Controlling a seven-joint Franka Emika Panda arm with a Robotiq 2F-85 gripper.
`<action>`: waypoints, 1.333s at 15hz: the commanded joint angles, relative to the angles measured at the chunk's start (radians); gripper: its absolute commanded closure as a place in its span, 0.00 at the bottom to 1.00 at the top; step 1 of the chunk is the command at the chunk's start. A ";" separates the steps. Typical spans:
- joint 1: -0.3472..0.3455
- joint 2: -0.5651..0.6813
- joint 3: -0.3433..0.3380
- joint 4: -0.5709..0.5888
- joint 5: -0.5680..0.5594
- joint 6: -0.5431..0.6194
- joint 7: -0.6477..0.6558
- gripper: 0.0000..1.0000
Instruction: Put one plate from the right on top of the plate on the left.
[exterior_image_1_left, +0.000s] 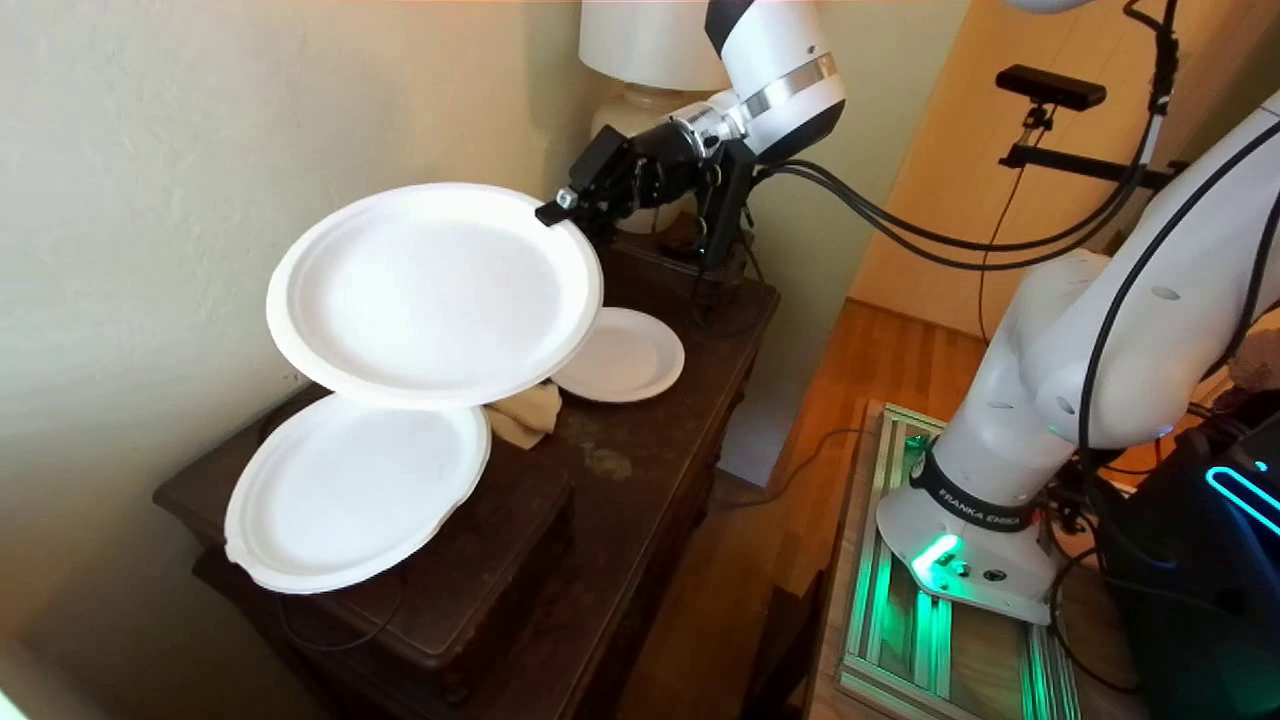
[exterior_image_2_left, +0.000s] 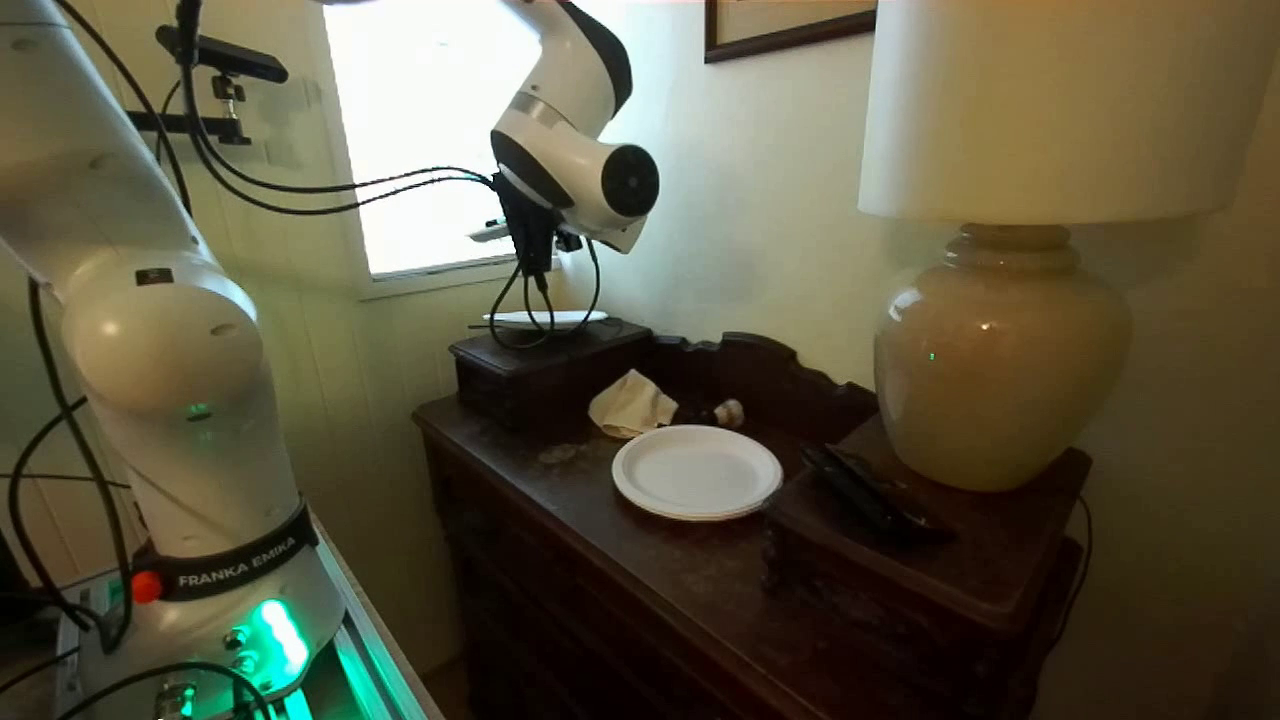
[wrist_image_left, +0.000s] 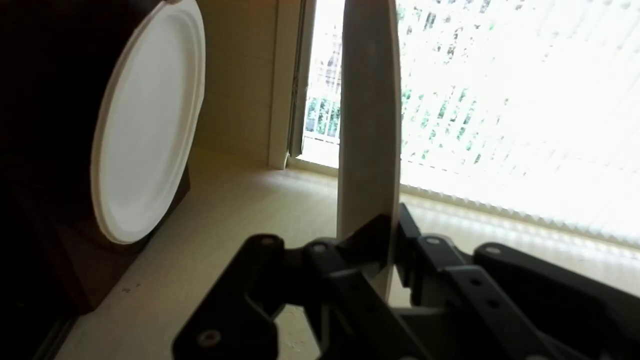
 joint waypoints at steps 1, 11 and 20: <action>-0.030 0.113 0.014 0.075 0.079 -0.082 -0.008 0.99; -0.007 0.335 0.080 0.198 0.110 -0.075 0.055 0.99; 0.035 0.439 0.121 0.284 0.097 0.038 0.179 0.99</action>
